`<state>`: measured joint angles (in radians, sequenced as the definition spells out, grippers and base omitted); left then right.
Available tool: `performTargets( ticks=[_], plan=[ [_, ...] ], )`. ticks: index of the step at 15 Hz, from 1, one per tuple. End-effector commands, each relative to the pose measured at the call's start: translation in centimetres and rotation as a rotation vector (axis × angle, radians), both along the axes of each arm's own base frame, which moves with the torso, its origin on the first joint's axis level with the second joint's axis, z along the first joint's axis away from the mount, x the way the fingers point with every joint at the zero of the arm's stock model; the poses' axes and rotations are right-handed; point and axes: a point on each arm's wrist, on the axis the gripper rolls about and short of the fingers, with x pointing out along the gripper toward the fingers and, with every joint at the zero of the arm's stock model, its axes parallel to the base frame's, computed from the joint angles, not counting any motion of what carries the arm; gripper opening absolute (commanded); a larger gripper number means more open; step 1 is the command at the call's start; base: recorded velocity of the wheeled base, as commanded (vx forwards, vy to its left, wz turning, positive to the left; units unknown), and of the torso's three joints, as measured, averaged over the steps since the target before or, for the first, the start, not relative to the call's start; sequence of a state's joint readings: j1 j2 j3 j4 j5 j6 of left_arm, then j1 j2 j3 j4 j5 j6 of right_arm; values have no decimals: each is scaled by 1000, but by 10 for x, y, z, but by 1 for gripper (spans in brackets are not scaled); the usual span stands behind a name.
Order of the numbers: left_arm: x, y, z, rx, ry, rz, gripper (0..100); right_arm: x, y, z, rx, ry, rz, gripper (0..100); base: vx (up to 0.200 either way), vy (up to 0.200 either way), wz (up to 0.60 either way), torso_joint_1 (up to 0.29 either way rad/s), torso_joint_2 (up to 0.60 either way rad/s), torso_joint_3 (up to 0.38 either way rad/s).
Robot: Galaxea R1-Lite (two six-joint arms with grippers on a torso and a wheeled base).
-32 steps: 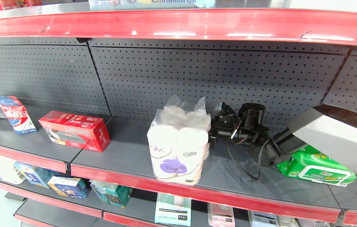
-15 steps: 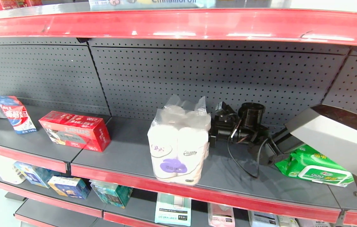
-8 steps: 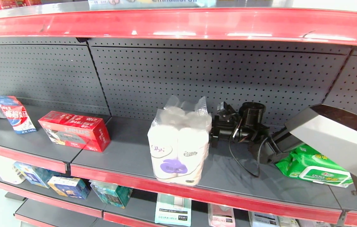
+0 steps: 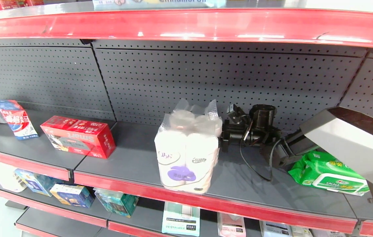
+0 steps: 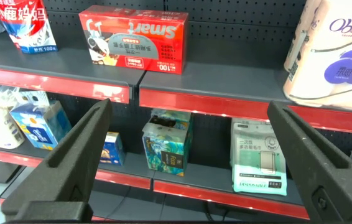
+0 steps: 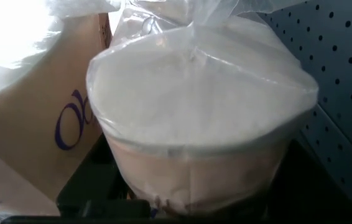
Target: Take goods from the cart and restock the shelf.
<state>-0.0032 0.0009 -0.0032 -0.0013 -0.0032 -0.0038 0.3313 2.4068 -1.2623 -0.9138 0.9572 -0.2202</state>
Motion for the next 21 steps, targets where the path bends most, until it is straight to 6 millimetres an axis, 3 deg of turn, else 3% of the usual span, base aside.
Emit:
performTargets(
  ticks=[1, 5, 6, 14, 21],
  plan=[
    [0, 0, 0, -1, 1, 0, 100, 0, 0, -1, -2, -2, -6, 0, 0, 0, 0, 0, 0, 0],
    [0, 0, 0, -1, 1, 0, 100, -1, 0, -1, -4, -3, -5, 0, 0, 0, 0, 0, 0, 0],
    [0, 0, 0, -1, 1, 0, 100, -1, 0, -1, -5, -5, -5, 100, 0, 0, 0, 0, 0, 0],
    [0, 0, 0, -1, 2, 0, 100, -3, -2, 1, -6, -9, -7, 100, 0, 0, 0, 0, 0, 0],
    [0, 0, 0, -1, 1, 0, 100, -16, -25, 10, -17, 16, -48, 100, 0, 0, 0, 0, 0, 0]
  ],
)
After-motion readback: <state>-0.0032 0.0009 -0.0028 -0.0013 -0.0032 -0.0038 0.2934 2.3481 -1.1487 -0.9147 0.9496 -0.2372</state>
